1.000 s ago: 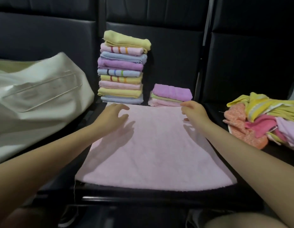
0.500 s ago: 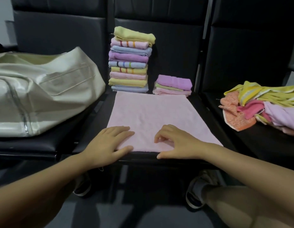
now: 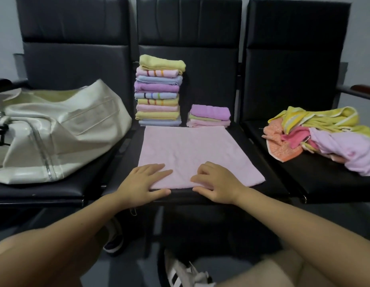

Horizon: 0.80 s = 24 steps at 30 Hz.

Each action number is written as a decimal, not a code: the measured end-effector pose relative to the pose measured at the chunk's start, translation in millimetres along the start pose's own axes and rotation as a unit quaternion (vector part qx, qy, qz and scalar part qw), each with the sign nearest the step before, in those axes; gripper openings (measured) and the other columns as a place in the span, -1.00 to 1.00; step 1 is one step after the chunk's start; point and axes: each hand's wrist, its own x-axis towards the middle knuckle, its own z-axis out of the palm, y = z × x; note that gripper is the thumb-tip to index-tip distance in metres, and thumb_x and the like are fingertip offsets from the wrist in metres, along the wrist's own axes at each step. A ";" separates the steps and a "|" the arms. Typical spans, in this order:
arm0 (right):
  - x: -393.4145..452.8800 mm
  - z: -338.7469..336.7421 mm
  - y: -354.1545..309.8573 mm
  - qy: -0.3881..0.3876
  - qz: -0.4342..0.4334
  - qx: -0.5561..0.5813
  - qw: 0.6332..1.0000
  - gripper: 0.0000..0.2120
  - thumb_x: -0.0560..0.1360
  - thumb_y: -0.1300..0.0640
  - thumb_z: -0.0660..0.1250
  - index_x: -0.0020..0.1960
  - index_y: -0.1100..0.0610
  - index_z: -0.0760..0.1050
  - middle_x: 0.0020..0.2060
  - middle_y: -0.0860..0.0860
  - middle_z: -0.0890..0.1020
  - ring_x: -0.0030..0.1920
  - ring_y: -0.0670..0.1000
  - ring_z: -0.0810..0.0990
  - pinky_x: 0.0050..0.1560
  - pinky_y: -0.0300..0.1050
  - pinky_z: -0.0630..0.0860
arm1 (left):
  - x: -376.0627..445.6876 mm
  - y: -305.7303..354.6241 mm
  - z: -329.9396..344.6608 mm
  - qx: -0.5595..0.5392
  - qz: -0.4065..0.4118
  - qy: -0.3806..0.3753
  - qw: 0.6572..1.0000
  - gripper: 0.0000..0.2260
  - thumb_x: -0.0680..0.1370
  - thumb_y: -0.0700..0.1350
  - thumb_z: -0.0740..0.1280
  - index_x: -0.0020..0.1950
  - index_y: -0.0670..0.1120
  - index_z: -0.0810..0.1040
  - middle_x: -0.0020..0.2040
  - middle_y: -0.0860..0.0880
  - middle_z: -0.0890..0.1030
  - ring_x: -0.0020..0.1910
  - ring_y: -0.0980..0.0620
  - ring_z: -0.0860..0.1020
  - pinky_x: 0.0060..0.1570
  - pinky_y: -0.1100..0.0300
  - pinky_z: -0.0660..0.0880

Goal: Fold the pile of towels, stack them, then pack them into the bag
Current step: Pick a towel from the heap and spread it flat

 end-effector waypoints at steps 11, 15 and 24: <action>-2.8 1.7 -7.2 0.087 0.067 -0.019 0.994 -0.71 0.56 -0.03 0.21 -0.14 0.10 0.62 -0.21 -0.03 0.63 -0.22 0.07 0.58 -0.31 -0.13 0.50 | 3.9 13.1 -13.0 0.006 0.035 -0.044 0.998 -0.06 0.25 0.60 -0.40 0.47 0.30 0.28 0.53 0.10 0.26 0.49 -0.02 0.24 0.41 0.04 0.21; -8.7 -13.8 -3.6 -0.023 0.116 -0.004 0.993 -0.82 0.52 0.15 0.28 0.06 0.12 0.61 0.00 0.00 0.62 0.03 0.07 0.55 -0.08 -0.04 0.50 | 11.6 16.7 -19.3 -0.045 0.015 -0.002 0.999 -0.26 0.47 0.44 -0.17 0.37 0.11 0.50 0.34 0.05 0.53 0.29 0.01 0.49 0.19 0.17 0.38; -49.5 -58.0 52.6 -0.003 0.393 0.047 0.918 -0.75 0.45 0.31 0.22 0.00 0.14 0.63 -0.07 0.09 0.66 -0.02 0.16 0.60 -0.03 0.02 0.51 | 24.0 -4.8 -16.5 -0.262 -0.116 0.103 0.953 -0.64 0.61 -0.05 0.29 -0.36 -0.12 0.41 -0.46 0.06 0.33 -0.39 0.13 0.29 -0.30 0.19 0.27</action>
